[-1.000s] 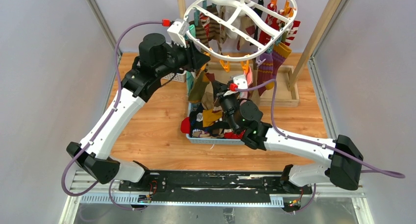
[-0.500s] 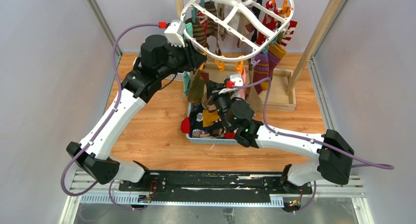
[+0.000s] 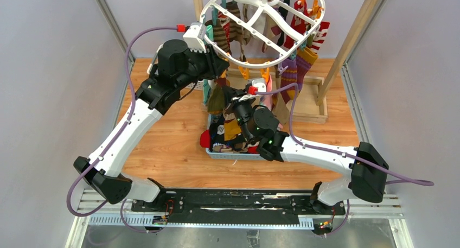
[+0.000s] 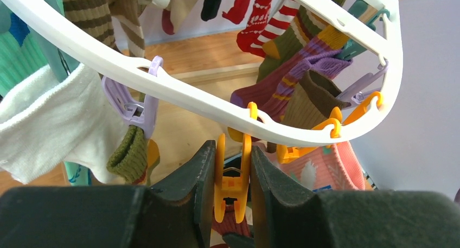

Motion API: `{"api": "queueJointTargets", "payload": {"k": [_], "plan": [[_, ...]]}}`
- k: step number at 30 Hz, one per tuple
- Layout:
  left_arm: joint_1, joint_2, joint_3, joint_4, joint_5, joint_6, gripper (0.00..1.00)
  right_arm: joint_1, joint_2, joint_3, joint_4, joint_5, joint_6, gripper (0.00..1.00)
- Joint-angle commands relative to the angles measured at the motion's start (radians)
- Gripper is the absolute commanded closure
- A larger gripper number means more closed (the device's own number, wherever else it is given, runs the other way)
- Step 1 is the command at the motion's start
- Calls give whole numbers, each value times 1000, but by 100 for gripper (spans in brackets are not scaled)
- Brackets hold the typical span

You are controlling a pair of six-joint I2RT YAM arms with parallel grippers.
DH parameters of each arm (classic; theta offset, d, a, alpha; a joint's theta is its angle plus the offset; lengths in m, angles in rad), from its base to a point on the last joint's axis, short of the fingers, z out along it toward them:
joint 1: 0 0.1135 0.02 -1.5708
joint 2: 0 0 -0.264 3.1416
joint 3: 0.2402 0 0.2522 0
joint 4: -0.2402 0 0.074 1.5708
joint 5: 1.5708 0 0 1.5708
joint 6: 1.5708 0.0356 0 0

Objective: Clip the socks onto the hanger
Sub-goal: Clamp the sock onto the hanger.

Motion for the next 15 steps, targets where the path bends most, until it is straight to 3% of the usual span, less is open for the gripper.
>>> {"api": "queueJointTargets", "payload": {"k": [1, 8, 15], "plan": [[15, -1, -16, -4, -78, 51, 100, -1, -6, 24, -30, 1, 77, 100], [14, -1, -18, 9, -67, 54, 100, -27, -40, -15, -49, -28, 187, 100], [15, -8, -15, 56, 120, 77, 100, -111, -107, -90, -49, -263, 358, 100]]}}
